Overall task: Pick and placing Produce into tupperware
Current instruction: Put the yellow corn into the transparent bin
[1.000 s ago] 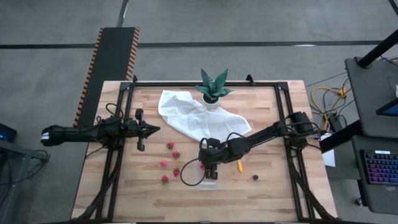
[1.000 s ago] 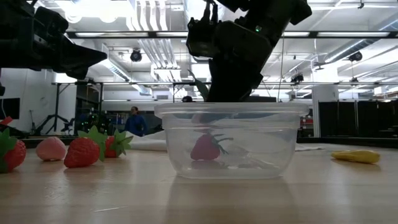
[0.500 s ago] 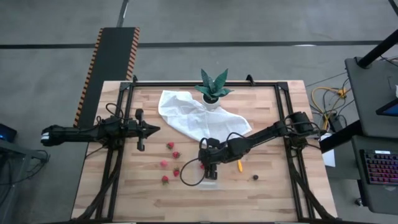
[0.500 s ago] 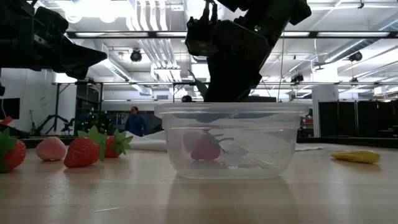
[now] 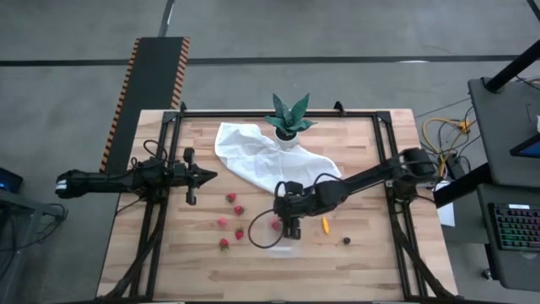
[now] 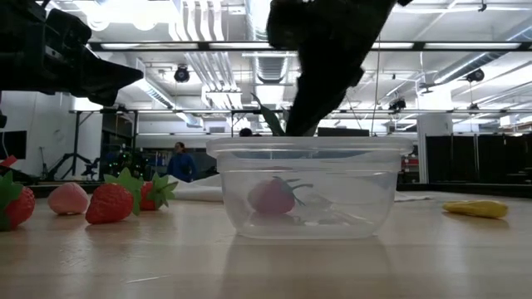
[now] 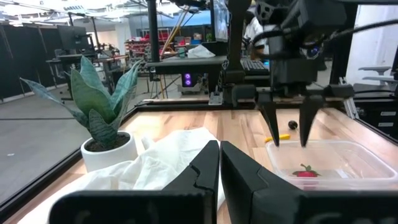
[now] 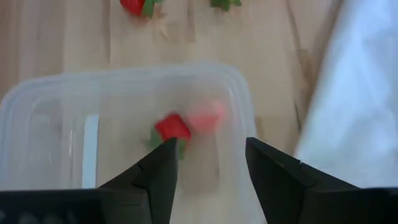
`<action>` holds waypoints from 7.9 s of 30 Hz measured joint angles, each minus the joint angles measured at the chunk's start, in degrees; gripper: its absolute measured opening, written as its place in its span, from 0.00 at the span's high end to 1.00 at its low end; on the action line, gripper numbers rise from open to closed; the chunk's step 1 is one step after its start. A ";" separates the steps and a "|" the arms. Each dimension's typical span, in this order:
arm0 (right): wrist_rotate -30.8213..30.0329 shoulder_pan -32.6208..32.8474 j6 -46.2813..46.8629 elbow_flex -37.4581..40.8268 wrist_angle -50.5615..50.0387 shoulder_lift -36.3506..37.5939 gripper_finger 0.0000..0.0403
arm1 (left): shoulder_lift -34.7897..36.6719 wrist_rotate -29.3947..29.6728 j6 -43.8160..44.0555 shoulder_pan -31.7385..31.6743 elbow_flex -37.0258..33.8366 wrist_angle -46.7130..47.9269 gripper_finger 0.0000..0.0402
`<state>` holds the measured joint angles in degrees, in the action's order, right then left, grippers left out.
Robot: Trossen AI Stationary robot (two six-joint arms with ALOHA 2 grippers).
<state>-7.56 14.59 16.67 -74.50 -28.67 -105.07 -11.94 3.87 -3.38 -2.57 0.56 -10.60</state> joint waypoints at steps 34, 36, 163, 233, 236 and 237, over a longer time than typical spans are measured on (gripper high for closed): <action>-11.53 9.29 32.99 9.17 -25.77 20.60 0.54 | -0.64 0.01 0.00 0.00 0.00 0.10 1.00; -11.30 9.29 34.53 9.65 -25.72 20.60 0.53 | -0.70 -0.01 0.00 0.01 0.00 0.12 1.00; 5.21 9.39 50.41 26.10 -3.68 10.85 0.86 | -1.32 0.01 0.00 0.02 0.00 0.54 1.00; -2.57 1.64 9.86 7.89 1.97 13.91 0.95 | -1.32 0.03 -0.02 0.02 0.00 0.54 1.00; -1.64 1.04 8.48 7.91 4.28 13.15 0.95 | -1.28 0.03 -0.02 0.01 0.00 0.52 1.00; -0.57 0.80 8.01 7.91 5.27 12.75 0.95 | -1.30 0.02 -0.02 0.00 0.00 0.53 1.00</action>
<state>-8.13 15.39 24.68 -66.59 -23.41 -92.32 -13.23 3.89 -3.40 -2.57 0.56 -10.07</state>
